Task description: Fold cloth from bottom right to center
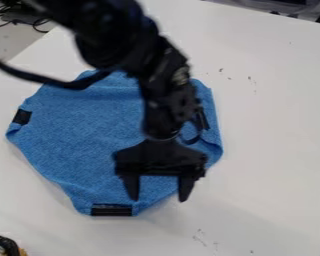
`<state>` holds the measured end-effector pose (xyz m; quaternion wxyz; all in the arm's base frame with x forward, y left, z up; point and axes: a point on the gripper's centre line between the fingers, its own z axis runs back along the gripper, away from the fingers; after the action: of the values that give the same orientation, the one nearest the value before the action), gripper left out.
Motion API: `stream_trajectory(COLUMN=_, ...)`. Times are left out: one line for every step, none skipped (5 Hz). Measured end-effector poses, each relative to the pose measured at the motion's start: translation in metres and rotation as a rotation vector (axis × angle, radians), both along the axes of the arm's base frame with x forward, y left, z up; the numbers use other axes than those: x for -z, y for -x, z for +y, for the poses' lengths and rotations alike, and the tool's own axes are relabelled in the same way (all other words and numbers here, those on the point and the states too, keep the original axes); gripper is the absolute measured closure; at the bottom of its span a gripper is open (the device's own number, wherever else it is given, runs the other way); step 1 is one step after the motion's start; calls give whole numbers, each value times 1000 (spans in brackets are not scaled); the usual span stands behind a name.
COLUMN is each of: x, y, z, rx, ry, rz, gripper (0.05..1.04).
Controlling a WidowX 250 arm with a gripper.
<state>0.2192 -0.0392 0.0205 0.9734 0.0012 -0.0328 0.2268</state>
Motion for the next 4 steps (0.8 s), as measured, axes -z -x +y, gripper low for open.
stream_trajectory(x=5, y=21, z=14, rx=-41, ry=14, rz=0, gripper=83)
stream_trajectory(x=5, y=24, z=23, rx=-24, ry=21, rz=23, gripper=83)
stream_trajectory(x=10, y=11, z=23, rx=41, ry=40, rz=55, gripper=83)
stream_trajectory(x=19, y=-7, z=21, rx=107, ry=64, rz=110, gripper=82)
